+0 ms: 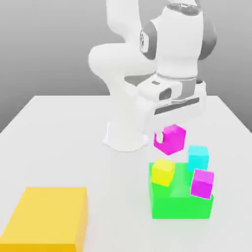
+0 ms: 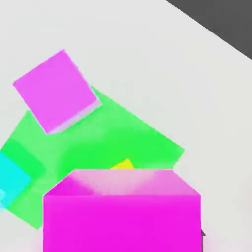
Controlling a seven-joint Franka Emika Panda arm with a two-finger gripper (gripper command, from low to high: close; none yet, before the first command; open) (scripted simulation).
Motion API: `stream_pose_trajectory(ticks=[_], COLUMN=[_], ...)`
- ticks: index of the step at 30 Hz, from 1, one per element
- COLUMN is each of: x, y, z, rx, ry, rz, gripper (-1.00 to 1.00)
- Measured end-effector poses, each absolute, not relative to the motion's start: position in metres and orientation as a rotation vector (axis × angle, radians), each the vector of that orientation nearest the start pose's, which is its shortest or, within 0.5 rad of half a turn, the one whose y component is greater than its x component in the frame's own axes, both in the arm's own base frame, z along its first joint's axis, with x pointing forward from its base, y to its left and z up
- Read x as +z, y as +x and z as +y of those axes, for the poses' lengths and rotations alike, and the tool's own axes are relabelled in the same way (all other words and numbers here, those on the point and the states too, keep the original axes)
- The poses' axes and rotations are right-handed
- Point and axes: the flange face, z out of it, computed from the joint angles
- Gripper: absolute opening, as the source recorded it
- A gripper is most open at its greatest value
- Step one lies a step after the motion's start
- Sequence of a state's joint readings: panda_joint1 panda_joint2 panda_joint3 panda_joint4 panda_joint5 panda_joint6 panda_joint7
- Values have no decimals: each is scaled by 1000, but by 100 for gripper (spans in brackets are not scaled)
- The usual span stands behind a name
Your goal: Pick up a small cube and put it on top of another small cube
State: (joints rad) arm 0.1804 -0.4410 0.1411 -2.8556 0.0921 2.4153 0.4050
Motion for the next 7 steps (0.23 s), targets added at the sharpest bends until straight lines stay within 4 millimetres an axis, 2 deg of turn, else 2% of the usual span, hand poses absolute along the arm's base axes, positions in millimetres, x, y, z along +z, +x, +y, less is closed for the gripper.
stream_pose_trajectory(ticks=[3,4,7], x=[282,271,271], y=[327,326,326], z=[103,103,103], rx=[2,2,2], ry=[-3130,-3130,-3130], rz=[256,256,256], gripper=[-100,100,100])
